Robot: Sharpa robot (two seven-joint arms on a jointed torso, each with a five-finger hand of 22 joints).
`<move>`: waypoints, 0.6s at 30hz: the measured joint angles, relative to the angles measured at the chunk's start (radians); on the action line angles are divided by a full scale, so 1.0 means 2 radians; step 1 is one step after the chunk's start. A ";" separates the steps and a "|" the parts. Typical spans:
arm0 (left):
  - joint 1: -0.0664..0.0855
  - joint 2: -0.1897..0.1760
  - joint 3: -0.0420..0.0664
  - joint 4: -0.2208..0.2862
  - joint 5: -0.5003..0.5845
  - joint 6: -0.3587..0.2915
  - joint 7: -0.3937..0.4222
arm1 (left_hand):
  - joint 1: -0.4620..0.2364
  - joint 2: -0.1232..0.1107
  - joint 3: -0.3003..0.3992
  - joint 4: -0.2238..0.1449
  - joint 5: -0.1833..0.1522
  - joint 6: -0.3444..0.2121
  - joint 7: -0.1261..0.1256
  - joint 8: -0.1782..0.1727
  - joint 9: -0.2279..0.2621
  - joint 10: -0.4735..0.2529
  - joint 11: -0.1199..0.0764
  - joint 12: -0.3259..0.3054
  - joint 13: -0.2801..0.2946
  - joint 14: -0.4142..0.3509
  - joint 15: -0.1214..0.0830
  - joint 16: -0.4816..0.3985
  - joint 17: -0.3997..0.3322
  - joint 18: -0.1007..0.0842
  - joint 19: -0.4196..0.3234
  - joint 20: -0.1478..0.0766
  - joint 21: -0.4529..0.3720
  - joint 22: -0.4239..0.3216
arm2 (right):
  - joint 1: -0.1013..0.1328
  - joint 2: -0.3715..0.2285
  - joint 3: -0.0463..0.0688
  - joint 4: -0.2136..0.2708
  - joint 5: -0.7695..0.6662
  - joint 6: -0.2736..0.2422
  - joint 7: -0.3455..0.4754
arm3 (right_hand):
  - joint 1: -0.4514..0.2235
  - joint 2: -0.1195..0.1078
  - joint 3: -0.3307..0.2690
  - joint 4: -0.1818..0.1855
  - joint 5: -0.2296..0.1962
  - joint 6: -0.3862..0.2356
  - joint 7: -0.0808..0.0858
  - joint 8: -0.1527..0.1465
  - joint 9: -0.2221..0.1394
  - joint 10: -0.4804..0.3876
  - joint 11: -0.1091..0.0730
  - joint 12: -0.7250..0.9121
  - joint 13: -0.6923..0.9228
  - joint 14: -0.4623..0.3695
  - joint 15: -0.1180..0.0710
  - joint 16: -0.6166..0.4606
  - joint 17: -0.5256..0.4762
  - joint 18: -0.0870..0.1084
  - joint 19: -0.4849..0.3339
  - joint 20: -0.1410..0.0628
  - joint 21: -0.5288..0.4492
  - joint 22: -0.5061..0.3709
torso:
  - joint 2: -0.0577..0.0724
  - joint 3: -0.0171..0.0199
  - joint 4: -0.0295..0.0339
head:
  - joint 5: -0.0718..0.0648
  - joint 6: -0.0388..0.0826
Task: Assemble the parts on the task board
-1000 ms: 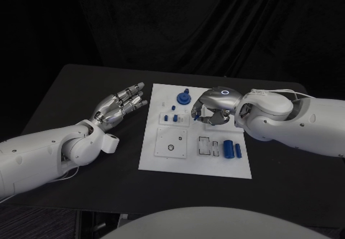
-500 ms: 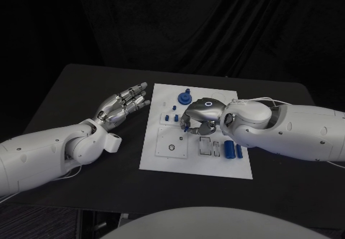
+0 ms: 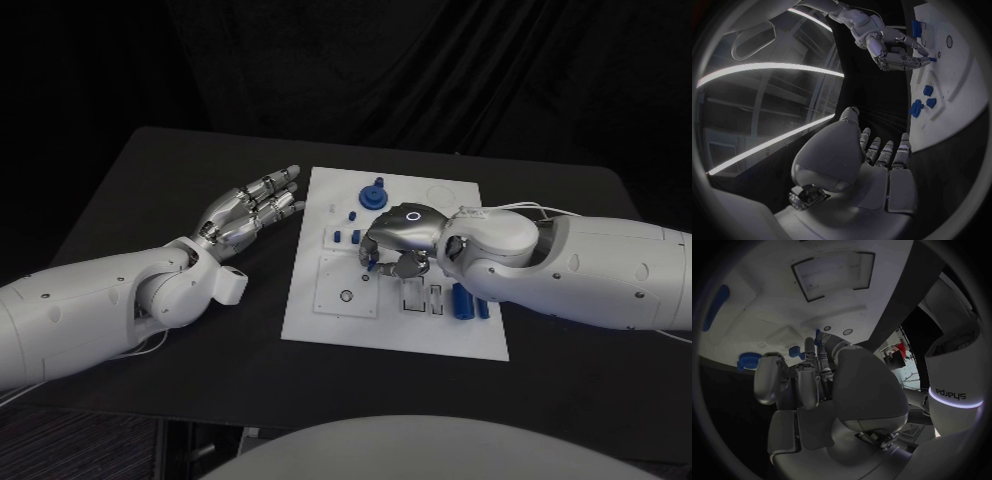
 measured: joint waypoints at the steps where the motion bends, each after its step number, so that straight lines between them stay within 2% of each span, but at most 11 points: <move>1: 0.000 0.000 0.000 0.000 0.000 0.000 0.000 | 0.000 0.000 0.000 0.000 0.000 0.000 0.000 0.000 0.000 0.000 0.000 0.000 0.000 0.000 0.000 0.000 0.000 0.000 0.000 0.000 0.000 0.000 | 0.000 0.000 0.000 0.000 0.000 0.000 0.000 | 0.000 0.000 0.000 0.000 0.000 0.000 0.000 0.000 0.000 0.000 0.000 0.000 0.000 0.000 0.000 0.000 0.000 0.000 0.000 0.000 0.000 0.000 | 0.000 0.0000 0.0001 | 0.000 0.000; 18: 0.000 -0.001 0.000 -0.001 0.000 0.001 0.000 | 0.000 0.000 0.001 -0.001 0.000 -0.002 -0.002 0.000 0.000 0.000 0.000 0.000 0.000 0.000 0.000 0.000 0.000 0.000 0.000 0.000 0.000 0.001 | -0.005 0.001 0.000 0.008 -0.004 -0.005 0.000 | 0.000 0.000 -0.001 -0.001 0.000 -0.001 -0.001 -0.002 0.001 0.004 0.000 0.000 0.000 0.000 0.000 0.000 0.000 0.000 0.000 0.000 0.000 0.000 | -0.002 -0.0006 -0.0004 | 0.002 0.000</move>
